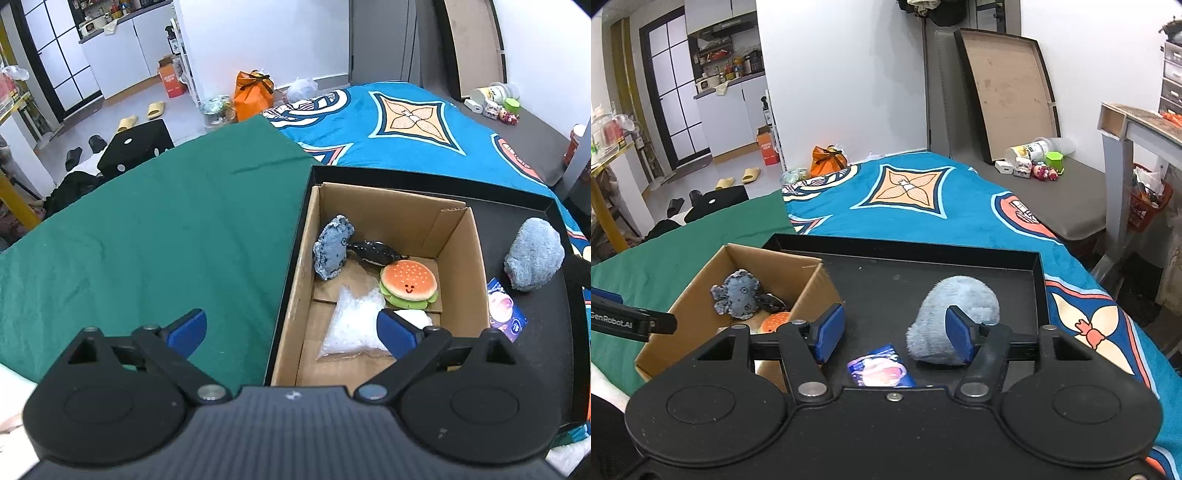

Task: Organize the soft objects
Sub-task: 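Move the right gripper back over the tray toward the grey fluffy ball, then grasp the purple tissue pack with the right gripper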

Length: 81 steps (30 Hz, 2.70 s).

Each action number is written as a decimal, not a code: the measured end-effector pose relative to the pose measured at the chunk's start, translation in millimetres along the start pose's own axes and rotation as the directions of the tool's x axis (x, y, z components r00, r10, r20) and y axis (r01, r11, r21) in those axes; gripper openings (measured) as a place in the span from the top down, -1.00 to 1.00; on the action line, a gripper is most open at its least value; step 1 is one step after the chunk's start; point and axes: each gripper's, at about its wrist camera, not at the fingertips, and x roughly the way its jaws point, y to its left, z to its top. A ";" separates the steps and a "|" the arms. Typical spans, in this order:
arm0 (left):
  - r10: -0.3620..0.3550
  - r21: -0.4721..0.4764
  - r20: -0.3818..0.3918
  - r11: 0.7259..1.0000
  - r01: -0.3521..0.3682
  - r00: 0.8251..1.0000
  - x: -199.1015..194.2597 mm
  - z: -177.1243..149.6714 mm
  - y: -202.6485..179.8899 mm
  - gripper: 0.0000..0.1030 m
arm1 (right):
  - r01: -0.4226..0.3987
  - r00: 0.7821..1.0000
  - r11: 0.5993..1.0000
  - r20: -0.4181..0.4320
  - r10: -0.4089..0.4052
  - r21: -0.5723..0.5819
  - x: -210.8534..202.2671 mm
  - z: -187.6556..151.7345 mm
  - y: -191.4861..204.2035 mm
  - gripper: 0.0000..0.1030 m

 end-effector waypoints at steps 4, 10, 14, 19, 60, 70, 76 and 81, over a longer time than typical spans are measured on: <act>0.023 0.009 -0.006 1.000 -0.023 1.000 -0.3 1.2 -3.8 -0.90 | -0.004 1.000 1.000 0.004 0.004 0.013 4.5 -5.5 -9.7 -0.17; 0.056 0.032 -0.017 0.998 -0.055 0.998 0.1 3.7 -12.7 -0.90 | -0.005 1.000 1.000 -0.002 0.005 0.023 13.6 -18.6 -23.7 -0.17; 0.085 0.047 -0.022 0.995 -0.084 0.996 0.3 5.0 -18.8 -0.90 | -0.014 1.000 0.999 -0.004 0.014 0.052 22.0 -25.0 -34.5 -0.17; 0.115 0.063 -0.033 0.992 -0.113 0.993 2.8 6.8 -25.6 -0.90 | -0.036 0.998 0.994 -0.039 0.040 0.098 38.2 -36.5 -45.3 -0.17; 0.149 0.088 -0.067 0.986 -0.142 0.987 11.2 8.8 -31.1 -0.90 | -0.077 0.974 0.987 -0.221 0.044 -0.144 56.1 -75.6 -2.3 -0.02; 0.122 0.104 -0.053 0.988 -0.116 0.991 4.8 5.4 -27.7 -0.90 | -0.034 0.985 0.988 -0.171 0.008 -0.151 34.4 -50.4 -0.7 -0.02; 0.098 0.091 -0.038 0.991 -0.095 0.994 2.4 2.7 -19.3 -0.90 | 0.005 0.991 0.992 -0.131 -0.022 -0.127 19.3 -36.3 -0.4 -0.02; 0.076 0.085 -0.033 0.994 -0.073 0.997 0.4 0.6 -13.7 -0.90 | 0.017 0.994 0.993 -0.104 -0.029 -0.116 7.4 -25.1 4.3 -0.02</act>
